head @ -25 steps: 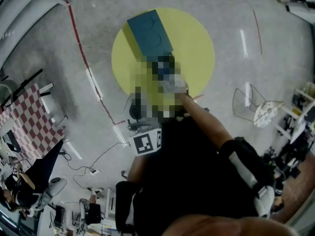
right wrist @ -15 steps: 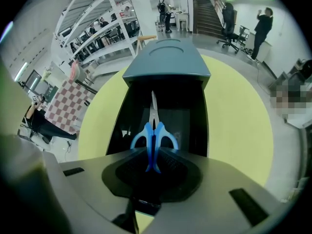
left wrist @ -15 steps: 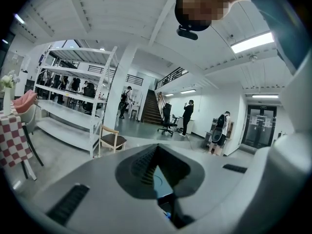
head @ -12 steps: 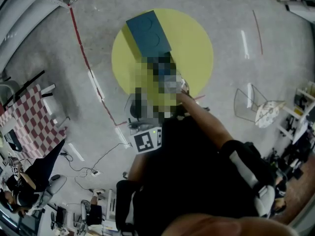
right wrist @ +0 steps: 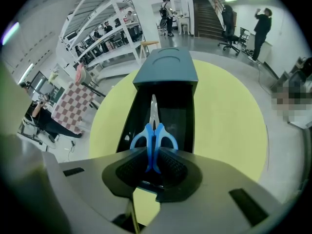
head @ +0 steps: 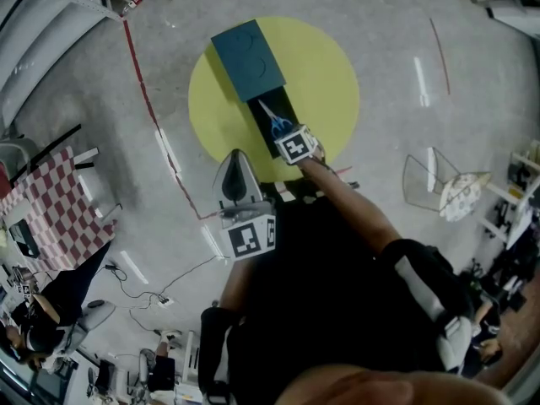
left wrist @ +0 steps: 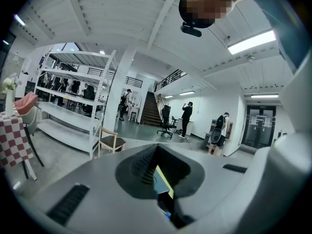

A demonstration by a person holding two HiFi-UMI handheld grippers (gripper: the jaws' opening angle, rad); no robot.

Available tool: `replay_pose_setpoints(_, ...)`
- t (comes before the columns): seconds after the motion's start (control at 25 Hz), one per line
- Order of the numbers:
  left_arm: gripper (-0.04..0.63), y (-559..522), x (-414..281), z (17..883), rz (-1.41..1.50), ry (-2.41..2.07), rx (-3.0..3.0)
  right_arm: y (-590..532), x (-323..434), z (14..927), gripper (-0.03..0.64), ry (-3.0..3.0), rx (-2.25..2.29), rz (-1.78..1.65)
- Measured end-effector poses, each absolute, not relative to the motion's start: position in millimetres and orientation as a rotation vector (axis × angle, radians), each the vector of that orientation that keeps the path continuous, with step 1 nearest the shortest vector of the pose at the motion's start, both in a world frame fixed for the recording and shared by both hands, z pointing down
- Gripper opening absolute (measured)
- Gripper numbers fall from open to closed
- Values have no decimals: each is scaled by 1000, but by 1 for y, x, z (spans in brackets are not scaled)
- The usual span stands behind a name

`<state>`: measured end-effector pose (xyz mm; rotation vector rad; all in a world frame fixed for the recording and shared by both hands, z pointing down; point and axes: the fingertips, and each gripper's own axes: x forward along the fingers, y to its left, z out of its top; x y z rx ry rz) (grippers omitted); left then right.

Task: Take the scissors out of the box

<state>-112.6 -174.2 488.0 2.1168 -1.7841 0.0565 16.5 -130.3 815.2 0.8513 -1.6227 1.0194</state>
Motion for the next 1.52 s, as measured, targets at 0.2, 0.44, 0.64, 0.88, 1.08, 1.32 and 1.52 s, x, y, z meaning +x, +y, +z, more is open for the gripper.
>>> replay_pose_setpoints(0.2,-3,-160,-101,480,51,-1805,2126,-121,25,802,71,-1661,856,1011)
replay_pose_setpoints(0.44,-3,-142,-84,468,51,-1835,2154,-116,29,778,71,-1760,866,1027)
replay_pose_setpoints(0.64,-3,-127,-68,456,74,-1888,2201,-120,37,746,71,-1882,902,998)
replay_pose_setpoints(0.88,-3,-106,-40,442,59,-1947,2191,-127,67,705,71,-2001,954,910)
replay_pose_setpoints(1.08,-3,-89,-35,435,54,-1965,2176,-125,77,667,71,-2089,1007,858)
replay_pose_setpoints(1.32,-3,-86,-46,424,56,-1975,2212,-127,77,621,71,-2187,1096,800)
replay_pose_setpoints(1.52,-3,-87,-53,419,48,-1954,2249,-130,80,584,71,-2276,1202,708)
